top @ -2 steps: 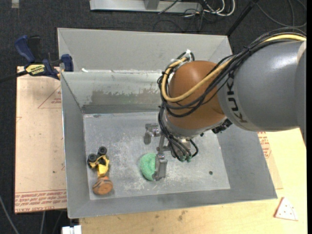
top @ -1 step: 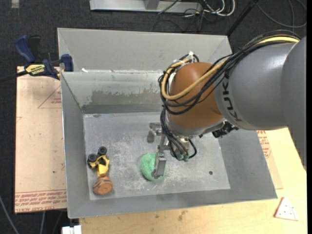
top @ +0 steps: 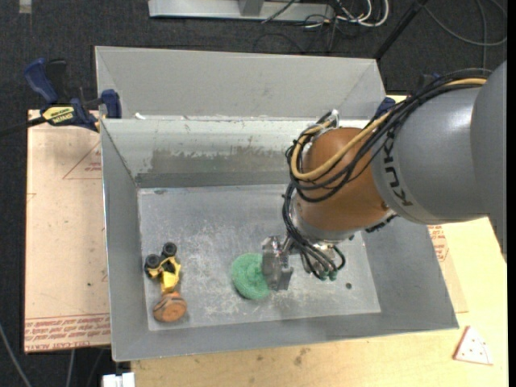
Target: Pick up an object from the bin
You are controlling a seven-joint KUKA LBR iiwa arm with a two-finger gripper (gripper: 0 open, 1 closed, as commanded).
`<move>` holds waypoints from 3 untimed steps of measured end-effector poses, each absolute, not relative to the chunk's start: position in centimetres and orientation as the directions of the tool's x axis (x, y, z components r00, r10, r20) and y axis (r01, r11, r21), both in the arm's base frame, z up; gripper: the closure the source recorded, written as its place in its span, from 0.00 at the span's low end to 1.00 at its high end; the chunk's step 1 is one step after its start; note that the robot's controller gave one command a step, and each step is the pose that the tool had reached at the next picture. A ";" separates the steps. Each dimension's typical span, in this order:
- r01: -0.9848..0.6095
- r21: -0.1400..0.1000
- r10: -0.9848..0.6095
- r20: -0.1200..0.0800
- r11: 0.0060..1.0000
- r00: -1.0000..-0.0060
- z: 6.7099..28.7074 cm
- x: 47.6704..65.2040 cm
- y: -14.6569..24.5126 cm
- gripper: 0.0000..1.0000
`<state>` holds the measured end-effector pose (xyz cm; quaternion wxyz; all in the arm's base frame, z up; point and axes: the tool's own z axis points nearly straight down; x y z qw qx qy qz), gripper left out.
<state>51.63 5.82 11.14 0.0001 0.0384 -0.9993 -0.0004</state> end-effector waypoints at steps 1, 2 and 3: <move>-0.077 0.001 -0.077 0.000 0.997 -0.997 11.1 51.6 5.8 0.00; -0.077 0.001 -0.077 0.000 0.997 -0.997 11.1 51.6 5.8 0.00; -0.133 0.001 -0.133 -0.002 0.991 -0.991 9.2 52.0 6.5 0.00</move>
Offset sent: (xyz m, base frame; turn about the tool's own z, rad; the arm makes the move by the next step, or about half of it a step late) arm 0.0000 0.0000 0.0000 0.0000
